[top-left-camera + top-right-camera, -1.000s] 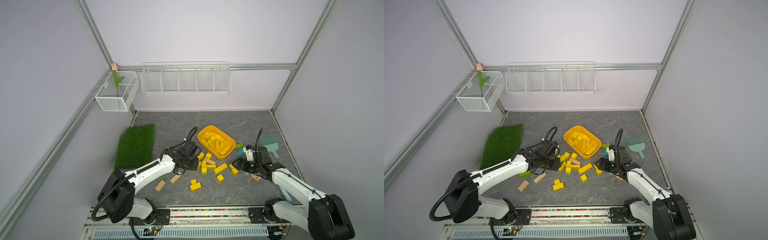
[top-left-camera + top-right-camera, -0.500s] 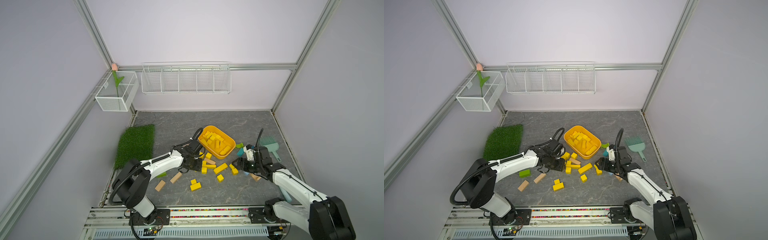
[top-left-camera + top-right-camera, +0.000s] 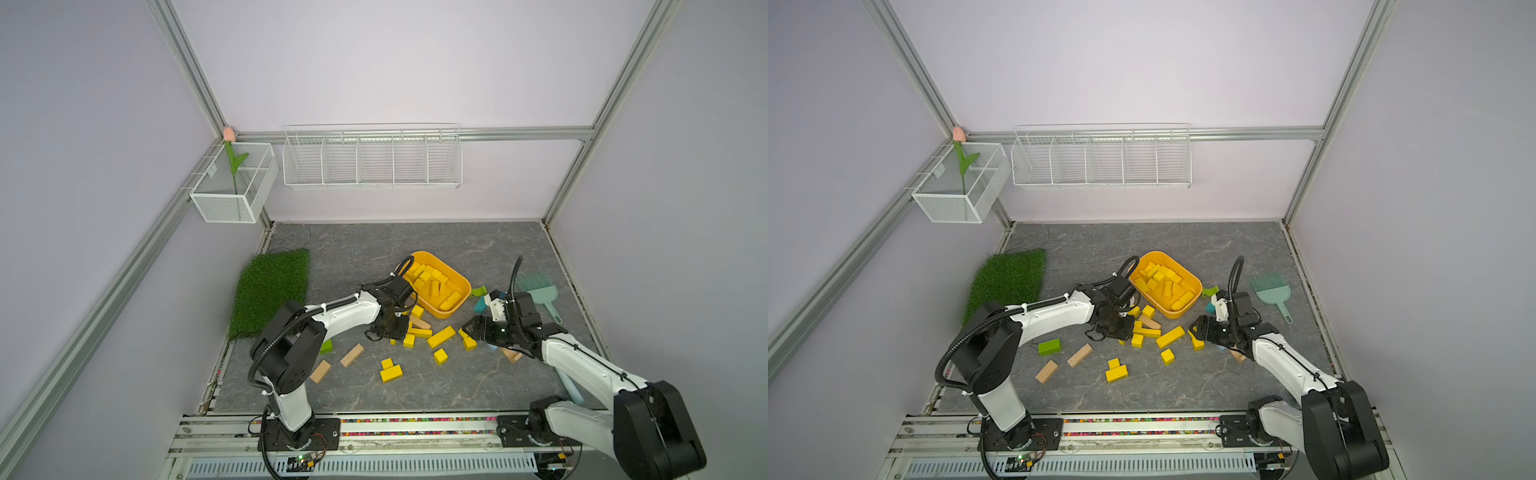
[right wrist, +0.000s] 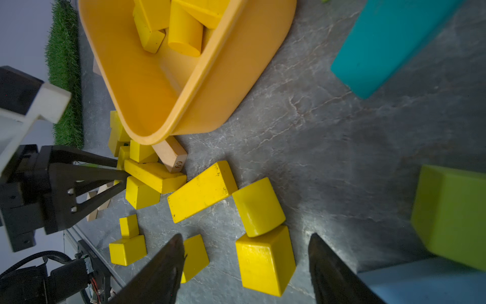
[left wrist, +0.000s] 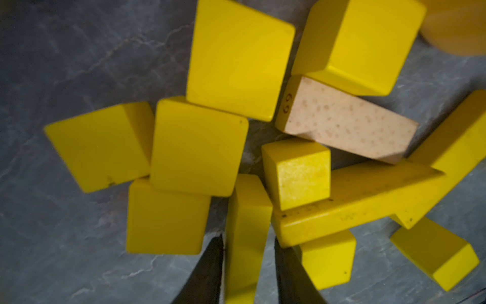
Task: Pick out the yellow building blocks
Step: Pick up the building block from the center of the board.
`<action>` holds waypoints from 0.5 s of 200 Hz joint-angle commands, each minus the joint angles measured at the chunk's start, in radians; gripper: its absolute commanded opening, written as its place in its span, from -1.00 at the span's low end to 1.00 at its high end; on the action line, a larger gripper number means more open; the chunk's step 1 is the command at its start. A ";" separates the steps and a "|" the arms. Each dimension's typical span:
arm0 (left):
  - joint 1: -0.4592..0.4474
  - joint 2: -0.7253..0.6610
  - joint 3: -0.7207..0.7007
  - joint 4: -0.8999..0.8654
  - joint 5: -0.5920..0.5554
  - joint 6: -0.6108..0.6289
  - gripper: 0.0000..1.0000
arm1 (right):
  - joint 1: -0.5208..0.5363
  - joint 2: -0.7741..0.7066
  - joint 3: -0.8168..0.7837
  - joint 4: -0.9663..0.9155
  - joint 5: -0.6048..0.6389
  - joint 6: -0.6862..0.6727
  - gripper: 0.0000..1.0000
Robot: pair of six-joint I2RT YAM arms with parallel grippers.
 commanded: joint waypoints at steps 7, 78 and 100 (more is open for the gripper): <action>0.003 0.042 0.049 -0.039 0.010 0.017 -0.50 | -0.006 -0.010 -0.003 0.006 0.013 -0.004 0.51; 0.003 0.013 0.025 -0.016 0.037 0.027 -0.93 | -0.006 -0.006 -0.009 0.015 0.020 0.006 0.50; 0.003 -0.013 0.004 0.001 0.038 0.025 -0.97 | -0.005 -0.019 -0.020 0.022 0.022 0.013 0.50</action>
